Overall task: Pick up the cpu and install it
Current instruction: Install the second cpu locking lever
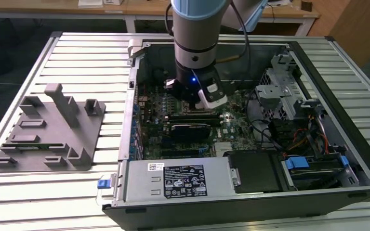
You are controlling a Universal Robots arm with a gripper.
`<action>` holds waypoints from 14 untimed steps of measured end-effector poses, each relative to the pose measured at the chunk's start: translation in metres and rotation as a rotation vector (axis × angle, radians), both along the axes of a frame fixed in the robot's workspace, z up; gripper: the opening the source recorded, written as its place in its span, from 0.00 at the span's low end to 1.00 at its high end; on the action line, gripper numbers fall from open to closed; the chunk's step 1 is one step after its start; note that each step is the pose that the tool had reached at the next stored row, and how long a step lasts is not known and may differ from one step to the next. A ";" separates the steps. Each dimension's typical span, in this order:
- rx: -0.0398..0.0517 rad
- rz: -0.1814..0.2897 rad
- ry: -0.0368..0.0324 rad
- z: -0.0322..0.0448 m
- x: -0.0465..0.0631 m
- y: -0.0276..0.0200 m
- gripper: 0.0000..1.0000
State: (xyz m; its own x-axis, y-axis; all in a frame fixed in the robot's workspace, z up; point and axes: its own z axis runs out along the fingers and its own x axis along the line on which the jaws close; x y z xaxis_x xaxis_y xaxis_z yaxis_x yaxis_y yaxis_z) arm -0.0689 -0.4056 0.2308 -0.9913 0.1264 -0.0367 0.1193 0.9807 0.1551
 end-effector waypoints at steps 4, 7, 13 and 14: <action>0.0000 0.000 0.0029 -0.0039 -0.001 -0.0005 0.11; -0.0002 0.000 0.0032 -0.0058 -0.003 -0.0012 0.11; 0.0008 0.000 0.0031 -0.0080 -0.008 -0.0022 0.11; 0.0012 0.000 0.0031 -0.0082 -0.008 -0.0025 0.11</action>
State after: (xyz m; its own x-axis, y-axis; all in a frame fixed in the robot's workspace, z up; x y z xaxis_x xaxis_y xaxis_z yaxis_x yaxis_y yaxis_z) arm -0.0774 -0.4081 0.2226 -0.9914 0.1264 -0.0334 0.1197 0.9805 0.1559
